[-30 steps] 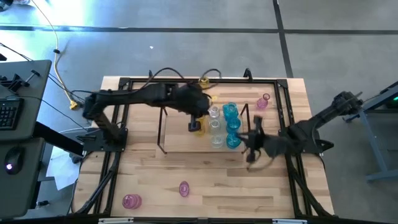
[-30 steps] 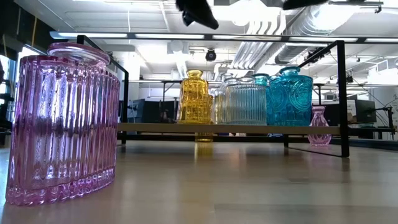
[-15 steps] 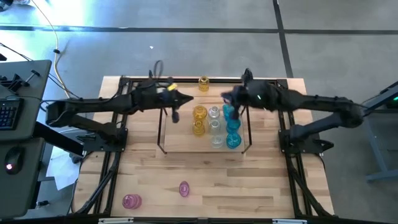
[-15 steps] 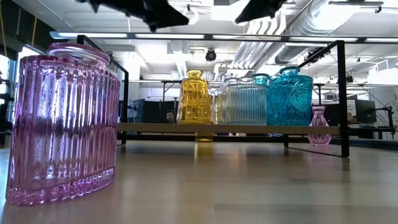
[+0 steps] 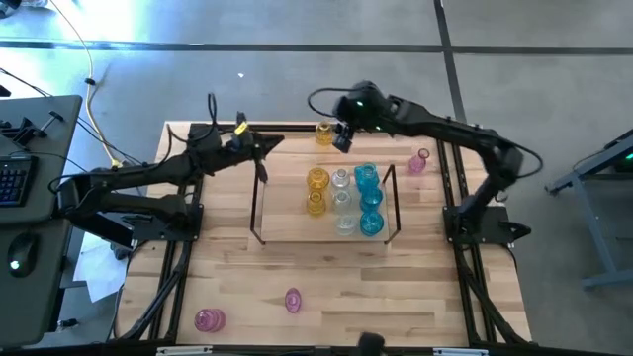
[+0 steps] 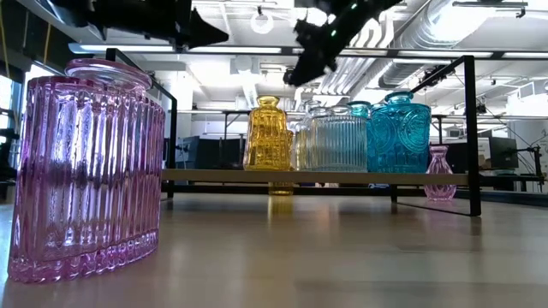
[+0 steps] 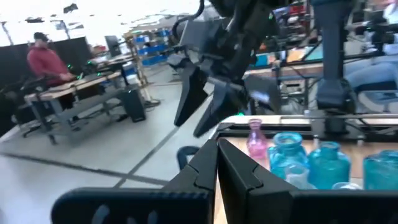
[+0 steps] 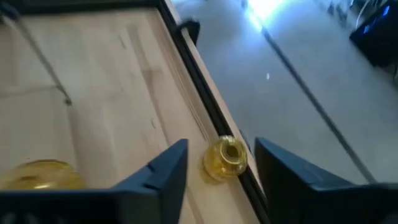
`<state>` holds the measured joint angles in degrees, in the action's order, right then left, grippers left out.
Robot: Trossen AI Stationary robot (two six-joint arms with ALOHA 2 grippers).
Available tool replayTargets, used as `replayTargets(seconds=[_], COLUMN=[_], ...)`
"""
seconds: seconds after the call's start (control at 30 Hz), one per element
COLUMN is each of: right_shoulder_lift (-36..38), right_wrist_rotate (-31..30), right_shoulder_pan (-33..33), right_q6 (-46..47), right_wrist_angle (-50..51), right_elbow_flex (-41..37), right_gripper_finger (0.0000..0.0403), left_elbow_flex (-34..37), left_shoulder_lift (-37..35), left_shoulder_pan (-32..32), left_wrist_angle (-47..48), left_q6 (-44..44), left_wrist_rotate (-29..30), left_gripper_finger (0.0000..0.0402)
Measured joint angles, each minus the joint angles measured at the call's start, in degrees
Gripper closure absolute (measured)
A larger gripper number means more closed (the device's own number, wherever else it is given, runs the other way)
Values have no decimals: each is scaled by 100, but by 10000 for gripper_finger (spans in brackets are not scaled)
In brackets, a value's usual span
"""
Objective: Sort vases onto shelf
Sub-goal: Put the yellow vase aligned with the other yellow vases on the shelf
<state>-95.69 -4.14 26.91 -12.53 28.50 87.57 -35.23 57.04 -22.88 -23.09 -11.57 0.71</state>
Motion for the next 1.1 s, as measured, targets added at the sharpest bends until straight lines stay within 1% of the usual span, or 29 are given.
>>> replayTargets(seconds=[0.2, 0.27, 0.33, 0.43, 0.57, 0.7, 0.83, 1.1], right_shoulder_lift=[-1116, -1450, -1751, -2160, -2569, -2841, -3042, -3244], right_wrist_rotate=[16, 65, 204, 372, 398, 414, 669, 864], right_shoulder_pan=[250, 320, 404, 544, 719, 880, 986, 989], right_q6=[0, 2, 2, 2, 22, 175, 205, 214], right_wrist_angle=[670, 871, 998, 1149, 1250, 1221, 1163, 1049], right_elbow_flex=[1061, 1395, 1690, 2037, 2316, 2356, 2356, 2356], right_gripper_finger=[150, 129, 117, 113, 112, 112, 112, 112], left_elbow_flex=[3, 3, 3, 3, 3, 3, 3, 3], left_shoulder_lift=[11, 22, 22, 22, 22, 22, 22, 22], left_shoulder_pan=[-219, -258, -302, -354, -419, -465, -480, -480], left_wrist_angle=[12, 31, 9, 45, 93, 92, 92, 92], left_q6=[-16, -60, -112, -239, -315, -317, -363, -359], left_wrist_rotate=[0, 0, 0, 0, 0, 0, 0, -2], left_gripper_finger=[398, 398, 398, 398, 398, 398, 398, 398])
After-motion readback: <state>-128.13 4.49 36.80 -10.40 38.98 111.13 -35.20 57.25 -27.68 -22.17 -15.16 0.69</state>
